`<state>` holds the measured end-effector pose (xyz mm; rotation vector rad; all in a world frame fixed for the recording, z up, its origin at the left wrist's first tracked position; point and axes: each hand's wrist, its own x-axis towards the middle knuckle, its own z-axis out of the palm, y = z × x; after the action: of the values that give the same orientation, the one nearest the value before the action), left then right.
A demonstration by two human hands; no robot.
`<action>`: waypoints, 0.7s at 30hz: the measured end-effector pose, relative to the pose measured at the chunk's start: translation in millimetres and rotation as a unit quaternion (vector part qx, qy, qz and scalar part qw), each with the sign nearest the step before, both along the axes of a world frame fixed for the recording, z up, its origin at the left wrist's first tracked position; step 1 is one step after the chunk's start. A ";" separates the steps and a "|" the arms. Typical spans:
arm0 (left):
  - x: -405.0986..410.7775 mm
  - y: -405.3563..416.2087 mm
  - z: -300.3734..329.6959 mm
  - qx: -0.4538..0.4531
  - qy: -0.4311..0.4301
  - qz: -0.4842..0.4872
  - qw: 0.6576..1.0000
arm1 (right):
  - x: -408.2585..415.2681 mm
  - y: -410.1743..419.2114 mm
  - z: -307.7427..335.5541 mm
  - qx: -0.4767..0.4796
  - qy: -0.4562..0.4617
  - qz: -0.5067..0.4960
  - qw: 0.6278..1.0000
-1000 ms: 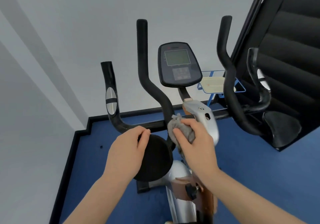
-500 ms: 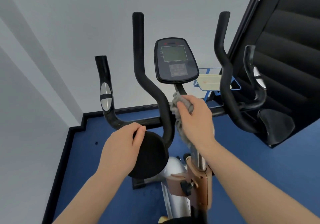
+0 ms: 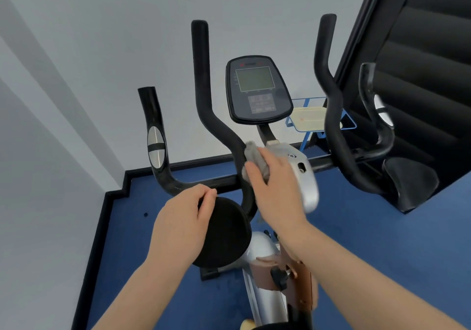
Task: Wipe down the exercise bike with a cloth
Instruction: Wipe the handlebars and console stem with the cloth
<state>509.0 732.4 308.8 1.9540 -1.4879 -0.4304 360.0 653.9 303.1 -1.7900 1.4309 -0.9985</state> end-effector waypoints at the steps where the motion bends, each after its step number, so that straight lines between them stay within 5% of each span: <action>1: -0.2 0.3 0.2 0.000 0.003 0.001 1.000 | -9.2 9.2 -4.1 0.012 0.000 0.012 1.000; 9: -0.2 -0.1 1.0 0.006 -0.006 0.006 1.000 | 16.8 -32.8 20.0 -0.009 -0.013 0.013 1.000; 16: 0.5 -0.9 -0.8 0.009 -0.007 0.007 1.000 | -15.3 -19.8 11.6 -0.074 0.075 0.025 0.994; 21: 0.3 -1.2 -1.4 0.010 -0.003 0.011 1.000 | 7.1 -22.0 9.8 -0.002 0.017 -0.014 1.000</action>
<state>509.3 731.2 307.4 1.9881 -1.4697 -0.4311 367.1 631.9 312.8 -1.8032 1.4797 -0.9901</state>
